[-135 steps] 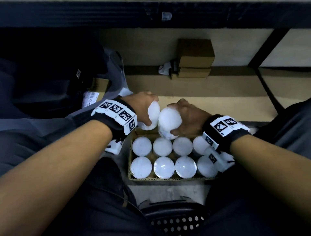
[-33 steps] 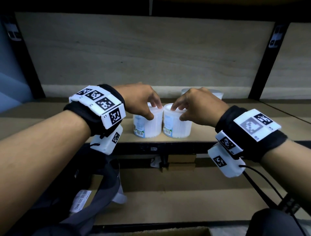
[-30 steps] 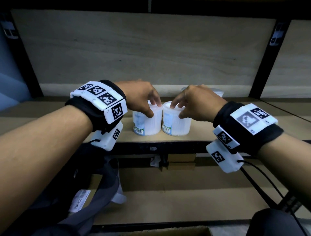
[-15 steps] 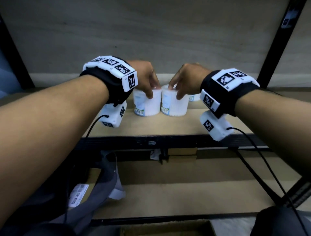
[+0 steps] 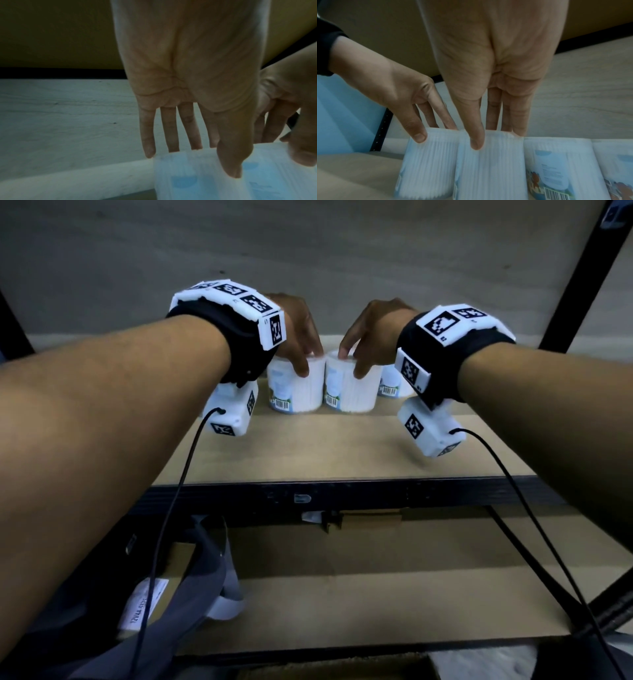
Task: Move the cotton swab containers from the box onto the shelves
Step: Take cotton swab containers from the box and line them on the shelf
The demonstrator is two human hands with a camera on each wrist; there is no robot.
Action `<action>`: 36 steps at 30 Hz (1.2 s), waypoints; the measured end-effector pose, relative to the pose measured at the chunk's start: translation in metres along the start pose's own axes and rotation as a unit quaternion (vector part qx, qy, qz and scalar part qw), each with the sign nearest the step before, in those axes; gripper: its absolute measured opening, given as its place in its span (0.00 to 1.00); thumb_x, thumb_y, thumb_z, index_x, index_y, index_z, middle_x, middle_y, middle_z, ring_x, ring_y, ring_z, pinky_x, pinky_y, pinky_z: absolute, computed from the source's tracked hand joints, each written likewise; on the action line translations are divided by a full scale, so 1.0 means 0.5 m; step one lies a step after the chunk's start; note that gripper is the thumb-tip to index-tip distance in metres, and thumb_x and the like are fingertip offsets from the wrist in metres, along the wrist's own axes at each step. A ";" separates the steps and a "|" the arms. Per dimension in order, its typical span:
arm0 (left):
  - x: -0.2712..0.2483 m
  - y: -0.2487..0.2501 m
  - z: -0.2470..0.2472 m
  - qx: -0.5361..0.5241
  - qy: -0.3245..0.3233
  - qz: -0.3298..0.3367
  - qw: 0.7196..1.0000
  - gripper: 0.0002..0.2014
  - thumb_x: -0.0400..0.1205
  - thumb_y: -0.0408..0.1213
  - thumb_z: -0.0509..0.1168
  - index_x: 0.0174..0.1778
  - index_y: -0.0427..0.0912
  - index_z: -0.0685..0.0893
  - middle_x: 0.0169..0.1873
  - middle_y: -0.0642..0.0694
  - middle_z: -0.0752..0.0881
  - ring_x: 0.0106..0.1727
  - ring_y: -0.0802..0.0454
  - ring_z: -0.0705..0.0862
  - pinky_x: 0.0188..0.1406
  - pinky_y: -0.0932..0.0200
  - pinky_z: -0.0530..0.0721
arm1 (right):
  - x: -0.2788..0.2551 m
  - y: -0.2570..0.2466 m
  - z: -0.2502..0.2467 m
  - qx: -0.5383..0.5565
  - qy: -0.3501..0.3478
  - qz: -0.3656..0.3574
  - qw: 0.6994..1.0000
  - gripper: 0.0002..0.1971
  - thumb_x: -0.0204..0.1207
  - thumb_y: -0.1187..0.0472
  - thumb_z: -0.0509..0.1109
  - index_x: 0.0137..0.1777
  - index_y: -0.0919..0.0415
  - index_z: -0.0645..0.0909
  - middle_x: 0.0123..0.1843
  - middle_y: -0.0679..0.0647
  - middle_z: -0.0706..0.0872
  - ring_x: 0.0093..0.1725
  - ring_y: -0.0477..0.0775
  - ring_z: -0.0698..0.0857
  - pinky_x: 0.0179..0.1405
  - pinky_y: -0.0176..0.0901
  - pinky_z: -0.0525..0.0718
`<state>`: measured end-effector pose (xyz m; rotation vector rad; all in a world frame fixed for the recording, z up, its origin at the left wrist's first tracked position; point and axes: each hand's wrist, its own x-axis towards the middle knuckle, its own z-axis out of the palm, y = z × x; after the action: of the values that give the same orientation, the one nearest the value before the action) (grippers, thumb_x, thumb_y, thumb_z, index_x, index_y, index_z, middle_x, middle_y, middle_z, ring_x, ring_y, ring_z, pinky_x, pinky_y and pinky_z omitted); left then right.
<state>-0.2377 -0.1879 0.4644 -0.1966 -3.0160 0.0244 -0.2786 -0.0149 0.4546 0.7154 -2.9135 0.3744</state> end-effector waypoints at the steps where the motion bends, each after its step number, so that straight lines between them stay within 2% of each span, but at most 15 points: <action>1: 0.007 -0.001 0.003 0.001 0.003 0.000 1.000 0.22 0.72 0.43 0.79 0.63 0.55 0.88 0.56 0.56 0.88 0.49 0.60 0.80 0.51 0.66 0.71 | 0.007 0.004 0.002 0.002 0.000 0.000 1.000 0.20 0.61 0.62 0.84 0.54 0.47 0.91 0.48 0.46 0.90 0.46 0.45 0.84 0.34 0.29 0.74; 4: 0.019 -0.002 0.011 0.012 0.023 -0.008 1.000 0.21 0.74 0.43 0.78 0.64 0.54 0.88 0.54 0.56 0.88 0.49 0.60 0.79 0.51 0.67 0.70 | 0.027 0.013 0.007 0.009 -0.004 -0.006 1.000 0.19 0.61 0.63 0.84 0.53 0.47 0.91 0.45 0.45 0.89 0.45 0.43 0.84 0.31 0.25 0.73; 8: 0.034 -0.004 0.014 0.015 0.041 -0.017 0.999 0.21 0.74 0.43 0.78 0.64 0.53 0.88 0.58 0.53 0.89 0.47 0.61 0.78 0.51 0.68 0.70 | 0.042 0.013 0.007 0.003 0.003 -0.014 1.000 0.20 0.61 0.63 0.84 0.53 0.47 0.91 0.45 0.45 0.90 0.45 0.44 0.85 0.41 0.30 0.75; 13: 0.051 -0.008 0.019 0.011 0.039 -0.020 0.999 0.21 0.74 0.42 0.78 0.64 0.53 0.88 0.58 0.53 0.89 0.44 0.61 0.78 0.50 0.67 0.69 | 0.060 0.014 0.012 -0.008 0.011 -0.015 1.000 0.20 0.59 0.62 0.85 0.52 0.46 0.92 0.36 0.39 0.88 0.47 0.46 0.88 0.44 0.32 0.76; 16: 0.061 -0.012 0.022 0.010 0.041 -0.022 0.999 0.21 0.74 0.42 0.77 0.65 0.52 0.88 0.59 0.54 0.88 0.46 0.61 0.78 0.50 0.68 0.69 | 0.073 0.018 0.015 -0.006 0.015 -0.012 1.000 0.19 0.59 0.62 0.84 0.51 0.47 0.92 0.33 0.36 0.86 0.48 0.47 0.88 0.46 0.33 0.77; 21: 0.076 -0.018 0.026 0.004 0.040 -0.022 0.999 0.22 0.75 0.41 0.77 0.66 0.51 0.87 0.61 0.53 0.88 0.48 0.61 0.78 0.51 0.68 0.69 | 0.091 0.023 0.024 -0.007 0.021 -0.022 1.000 0.19 0.61 0.62 0.84 0.53 0.48 0.92 0.37 0.42 0.87 0.50 0.48 0.88 0.48 0.34 0.76; 24: 0.085 -0.020 0.030 0.000 0.042 -0.027 0.999 0.22 0.76 0.42 0.76 0.67 0.51 0.87 0.62 0.53 0.87 0.50 0.61 0.78 0.52 0.67 0.70 | 0.102 0.025 0.030 -0.006 0.032 -0.024 0.999 0.20 0.62 0.63 0.83 0.55 0.48 0.91 0.41 0.44 0.87 0.48 0.46 0.86 0.48 0.33 0.75; 27: 0.093 -0.023 0.035 0.000 0.050 -0.029 0.998 0.22 0.76 0.42 0.76 0.67 0.51 0.87 0.63 0.52 0.87 0.53 0.58 0.80 0.53 0.67 0.70 | 0.111 0.027 0.035 -0.010 0.035 -0.021 0.999 0.20 0.63 0.63 0.83 0.56 0.49 0.91 0.42 0.45 0.86 0.49 0.45 0.85 0.49 0.33 0.75; 31: 0.095 -0.023 0.035 -0.015 0.049 -0.026 0.998 0.22 0.76 0.41 0.76 0.68 0.50 0.86 0.64 0.51 0.87 0.62 0.54 0.83 0.55 0.67 0.71 | 0.119 0.030 0.038 -0.018 0.040 -0.023 0.999 0.20 0.64 0.63 0.82 0.57 0.49 0.91 0.43 0.45 0.86 0.52 0.48 0.87 0.51 0.33 0.76; 36: 0.086 -0.019 0.036 -0.006 0.044 -0.027 0.999 0.23 0.76 0.41 0.76 0.68 0.50 0.86 0.64 0.51 0.87 0.62 0.51 0.84 0.57 0.65 0.73 | 0.116 0.037 0.031 -0.007 0.019 -0.028 0.999 0.21 0.67 0.62 0.81 0.60 0.48 0.89 0.48 0.46 0.88 0.50 0.45 0.83 0.48 0.31 0.73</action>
<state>-0.2834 -0.1921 0.4517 -0.1131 -2.9330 -0.0077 -0.3395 -0.0288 0.4458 0.7782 -2.8516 0.3583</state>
